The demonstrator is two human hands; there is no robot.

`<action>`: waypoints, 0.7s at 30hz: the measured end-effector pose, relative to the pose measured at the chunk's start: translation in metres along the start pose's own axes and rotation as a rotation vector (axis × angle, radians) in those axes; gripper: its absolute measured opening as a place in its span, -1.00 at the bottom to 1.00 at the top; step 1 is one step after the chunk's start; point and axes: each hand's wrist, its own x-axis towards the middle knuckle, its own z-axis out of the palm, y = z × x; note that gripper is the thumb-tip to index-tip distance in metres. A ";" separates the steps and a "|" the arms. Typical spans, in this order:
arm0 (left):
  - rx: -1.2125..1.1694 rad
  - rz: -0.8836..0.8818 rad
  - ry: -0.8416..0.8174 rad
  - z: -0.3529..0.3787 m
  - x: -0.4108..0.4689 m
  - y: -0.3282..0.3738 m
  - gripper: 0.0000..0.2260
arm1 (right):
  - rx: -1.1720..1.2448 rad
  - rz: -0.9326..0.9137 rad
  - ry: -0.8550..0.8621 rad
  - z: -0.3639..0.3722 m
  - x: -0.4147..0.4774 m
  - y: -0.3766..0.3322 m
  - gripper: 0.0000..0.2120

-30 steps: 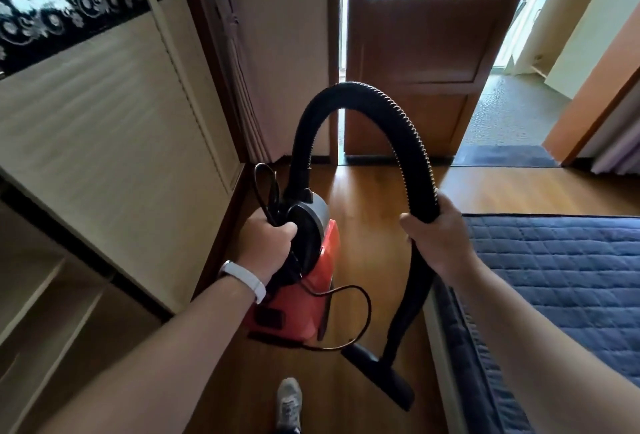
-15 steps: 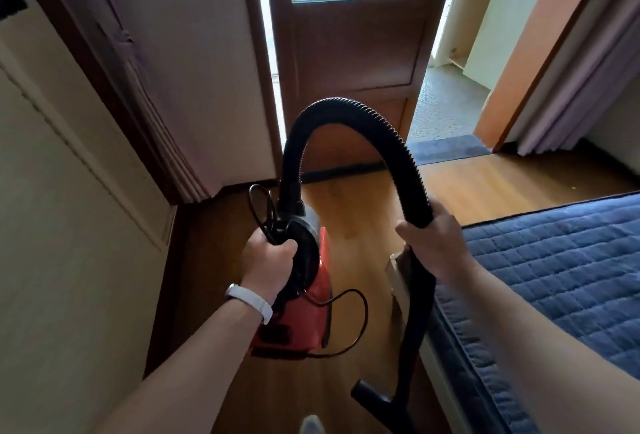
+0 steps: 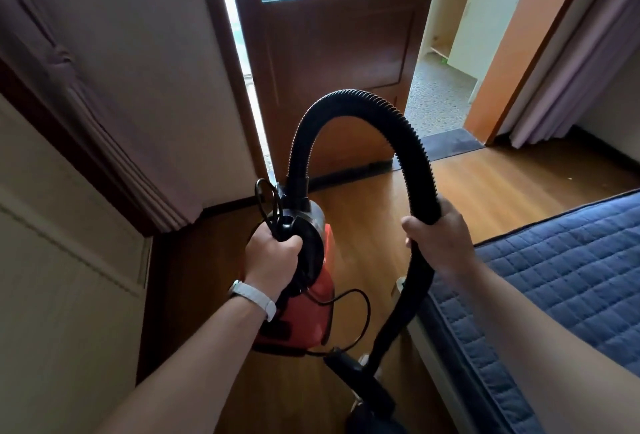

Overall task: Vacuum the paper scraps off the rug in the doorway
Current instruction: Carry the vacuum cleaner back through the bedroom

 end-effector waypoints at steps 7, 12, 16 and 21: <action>-0.006 -0.045 0.008 0.057 0.097 0.025 -0.86 | 0.065 0.016 -0.043 0.018 0.124 0.011 -0.77; -0.001 -0.054 0.019 0.104 0.172 0.069 -0.83 | 0.089 0.033 -0.069 0.011 0.218 0.005 -0.79; 0.010 0.010 0.043 0.134 0.226 0.103 -0.87 | 0.122 0.017 -0.067 0.007 0.286 -0.008 -0.86; 0.008 0.056 0.046 0.162 0.295 0.137 -0.88 | 0.147 0.019 -0.010 0.006 0.353 -0.018 -0.88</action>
